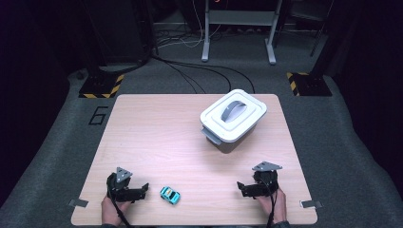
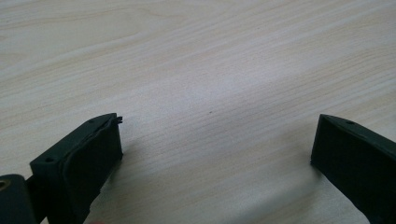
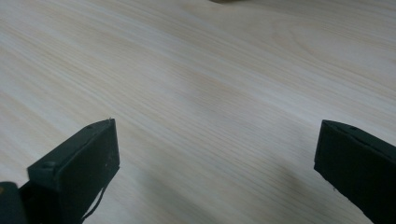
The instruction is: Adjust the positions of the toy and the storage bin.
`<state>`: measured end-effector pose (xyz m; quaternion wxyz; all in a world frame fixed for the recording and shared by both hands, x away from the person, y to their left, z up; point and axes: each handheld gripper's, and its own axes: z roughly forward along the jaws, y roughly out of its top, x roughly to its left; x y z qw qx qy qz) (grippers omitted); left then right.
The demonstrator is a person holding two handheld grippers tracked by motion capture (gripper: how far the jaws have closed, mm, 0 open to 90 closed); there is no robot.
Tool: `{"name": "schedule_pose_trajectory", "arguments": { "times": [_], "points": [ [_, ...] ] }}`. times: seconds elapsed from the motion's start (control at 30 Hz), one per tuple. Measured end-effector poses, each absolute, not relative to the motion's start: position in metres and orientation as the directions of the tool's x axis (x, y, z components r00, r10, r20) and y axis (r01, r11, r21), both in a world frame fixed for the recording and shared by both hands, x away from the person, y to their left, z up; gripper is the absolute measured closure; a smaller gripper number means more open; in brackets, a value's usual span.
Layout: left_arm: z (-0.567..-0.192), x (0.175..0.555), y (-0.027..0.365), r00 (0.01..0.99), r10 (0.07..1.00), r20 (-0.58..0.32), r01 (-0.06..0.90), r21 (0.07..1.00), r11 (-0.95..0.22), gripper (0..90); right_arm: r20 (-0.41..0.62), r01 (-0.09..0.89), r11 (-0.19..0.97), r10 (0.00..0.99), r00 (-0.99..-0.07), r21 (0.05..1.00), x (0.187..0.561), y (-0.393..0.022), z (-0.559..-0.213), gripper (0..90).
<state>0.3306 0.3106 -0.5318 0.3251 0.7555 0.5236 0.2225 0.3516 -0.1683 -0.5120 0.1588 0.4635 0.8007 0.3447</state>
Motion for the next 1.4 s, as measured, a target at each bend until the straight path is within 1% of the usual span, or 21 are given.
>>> {"name": "schedule_pose_trajectory", "arguments": {
  "times": [0.17,0.2,0.27,0.37,0.4,0.5,0.53,0.63,0.77,0.9,0.93,1.4],
  "points": [
    [-0.532,0.331,0.311,0.353,0.936,-0.004,0.646,0.724,-0.241,1.5,0.069,0.627,0.360,0.830,-0.554,0.691,0.349,-0.151,-0.508,0.0],
    [-0.532,0.331,0.311,0.353,0.935,-0.004,0.646,0.724,-0.241,1.5,0.064,0.614,0.383,0.813,-0.579,0.691,0.349,-0.142,-0.505,0.0],
    [-0.532,0.331,0.311,0.354,0.935,-0.004,0.646,0.724,-0.241,1.5,0.047,0.597,0.408,0.799,-0.600,0.691,0.348,-0.134,-0.503,0.0],
    [-0.532,0.331,0.311,0.353,0.936,-0.004,0.647,0.724,-0.241,1.5,0.056,0.603,0.415,0.792,-0.608,0.681,0.347,-0.124,-0.500,0.0],
    [-0.532,0.331,0.311,0.353,0.936,-0.004,0.646,0.724,-0.241,1.6,0.047,0.596,0.437,0.779,-0.625,0.674,0.347,-0.113,-0.496,0.0],
    [-0.532,0.331,0.311,0.353,0.936,-0.004,0.646,0.724,-0.241,1.6,0.036,0.580,0.454,0.767,-0.641,0.676,0.347,-0.105,-0.492,0.0],
    [-0.532,0.331,0.311,0.353,0.936,-0.004,0.646,0.724,-0.241,1.6,0.036,0.568,0.466,0.751,-0.660,0.678,0.347,-0.095,-0.488,0.0],
    [-0.532,0.331,0.311,0.353,0.936,-0.004,0.646,0.724,-0.241,1.6,0.044,0.564,0.475,0.737,-0.674,0.676,0.347,-0.086,-0.486,0.0],
    [-0.532,0.331,0.311,0.353,0.936,-0.004,0.646,0.724,-0.241,1.6,0.048,0.536,0.511,0.692,-0.720,0.672,0.348,-0.065,-0.488,0.0],
    [-0.532,0.331,0.311,0.353,0.935,-0.004,0.646,0.724,-0.241,1.6,0.044,0.526,0.522,0.680,-0.732,0.671,0.347,-0.056,-0.489,0.0],
    [-0.532,0.331,0.311,0.353,0.936,-0.004,0.647,0.724,-0.241,1.6,0.055,0.522,0.528,0.665,-0.745,0.670,0.347,-0.052,-0.491,0.0],
    [-0.532,0.331,0.311,0.353,0.936,-0.004,0.646,0.724,-0.241,1.6,0.085,0.506,0.541,0.622,-0.778,0.671,0.347,-0.024,-0.498,0.0]
  ]
}}
